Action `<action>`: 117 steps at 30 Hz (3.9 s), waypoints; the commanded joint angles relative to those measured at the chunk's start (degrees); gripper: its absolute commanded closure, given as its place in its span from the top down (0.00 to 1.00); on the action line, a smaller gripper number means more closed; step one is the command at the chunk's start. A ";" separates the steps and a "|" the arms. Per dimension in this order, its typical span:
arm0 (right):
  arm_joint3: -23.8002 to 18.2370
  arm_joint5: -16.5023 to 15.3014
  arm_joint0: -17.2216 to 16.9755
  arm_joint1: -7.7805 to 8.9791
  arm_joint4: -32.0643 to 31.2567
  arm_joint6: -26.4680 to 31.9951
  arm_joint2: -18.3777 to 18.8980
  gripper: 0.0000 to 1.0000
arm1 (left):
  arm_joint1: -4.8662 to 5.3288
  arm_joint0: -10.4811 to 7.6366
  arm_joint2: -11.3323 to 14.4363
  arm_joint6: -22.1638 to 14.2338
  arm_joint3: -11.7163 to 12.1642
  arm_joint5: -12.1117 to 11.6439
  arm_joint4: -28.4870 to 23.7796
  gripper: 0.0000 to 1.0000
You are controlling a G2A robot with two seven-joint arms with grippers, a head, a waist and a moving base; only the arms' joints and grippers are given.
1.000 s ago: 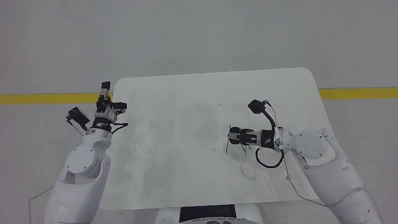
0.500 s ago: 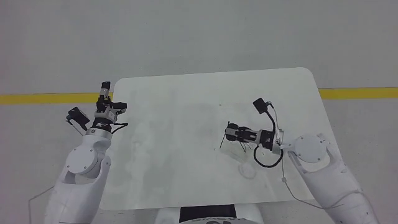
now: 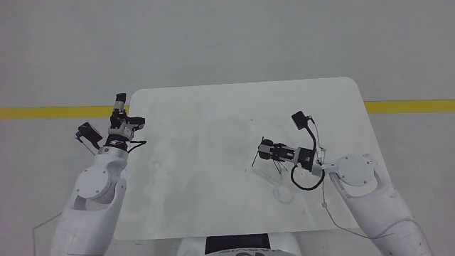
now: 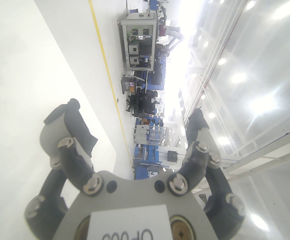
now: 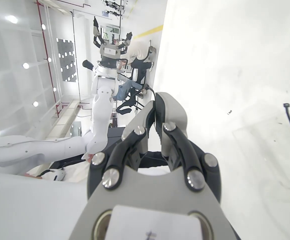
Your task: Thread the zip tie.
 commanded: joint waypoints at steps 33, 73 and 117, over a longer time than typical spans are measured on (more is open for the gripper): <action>0.59 -1.52 -1.11 0.14 1.65 -1.13 0.46 0.00 | 0.09 1.61 1.23 -6.93 -1.50 -1.17 1.86 1.00; 1.20 -1.59 -1.39 -0.03 3.53 -1.75 -0.37 0.00 | 1.36 1.18 1.80 -32.91 1.77 -1.88 1.36 1.00; 2.46 -3.33 -2.64 -3.54 4.92 -26.35 -14.60 0.00 | -0.22 -3.64 21.00 -30.05 4.06 -3.04 5.51 1.00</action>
